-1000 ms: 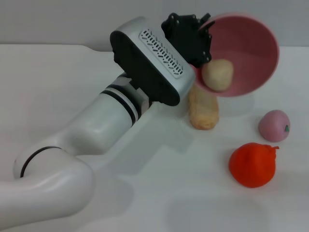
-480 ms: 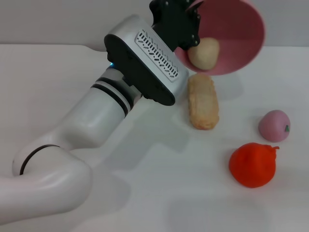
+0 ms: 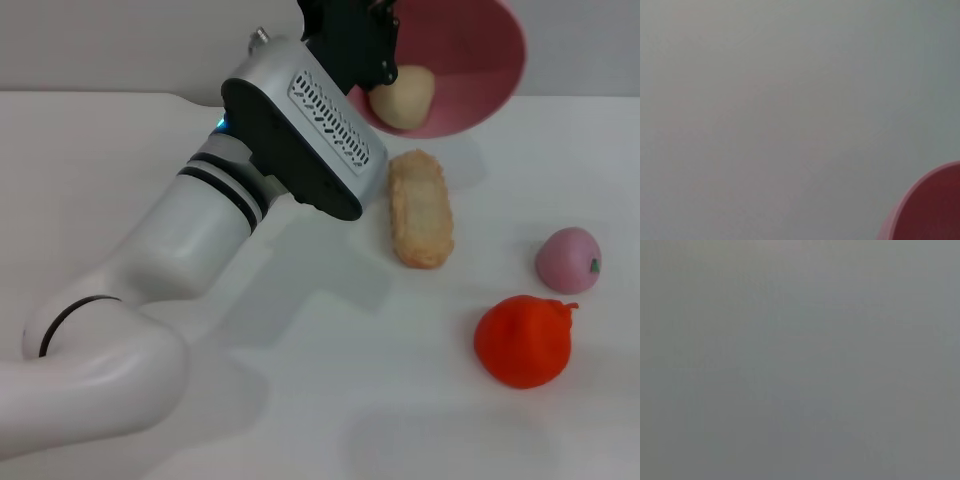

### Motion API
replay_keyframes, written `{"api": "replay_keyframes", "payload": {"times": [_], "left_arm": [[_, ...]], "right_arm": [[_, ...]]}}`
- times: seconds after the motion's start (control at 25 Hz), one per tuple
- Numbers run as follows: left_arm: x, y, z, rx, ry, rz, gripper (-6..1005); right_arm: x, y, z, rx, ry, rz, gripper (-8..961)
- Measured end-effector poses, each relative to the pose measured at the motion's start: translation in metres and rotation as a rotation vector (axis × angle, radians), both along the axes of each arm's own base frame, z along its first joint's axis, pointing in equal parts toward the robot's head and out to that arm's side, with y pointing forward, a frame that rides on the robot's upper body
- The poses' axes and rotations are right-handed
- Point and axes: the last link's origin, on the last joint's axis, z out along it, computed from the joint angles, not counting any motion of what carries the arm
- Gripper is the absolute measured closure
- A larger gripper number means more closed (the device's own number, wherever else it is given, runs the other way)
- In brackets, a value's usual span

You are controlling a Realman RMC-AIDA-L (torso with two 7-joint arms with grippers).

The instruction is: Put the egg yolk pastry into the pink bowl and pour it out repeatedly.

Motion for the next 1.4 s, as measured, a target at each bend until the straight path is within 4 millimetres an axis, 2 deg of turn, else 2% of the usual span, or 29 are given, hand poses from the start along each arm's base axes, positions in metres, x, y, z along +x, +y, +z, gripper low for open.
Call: {"api": "replay_keyframes", "payload": {"times": [0.44,1.04,1.28,1.4], "left_arm": [[-0.003,-0.004,0.007,0.093,0.036,-0.033,953],[-0.007,-0.001,0.009,0.074,0.0,-0.006,954],[-0.011,0.005,0.012,0.039,-0.071,0.036,954],[-0.019,0.023,0.015,-0.067,-0.175,0.177,954]], "right_arm": [[-0.002,-0.001,-0.001,0.001,0.002,0.012,498],[-0.002,0.001,-0.006,-0.015,0.025,0.021,498],[-0.002,0.001,-0.007,-0.017,0.027,0.023,498],[-0.003,0.0,-0.007,-0.019,0.028,0.025,498]]}}
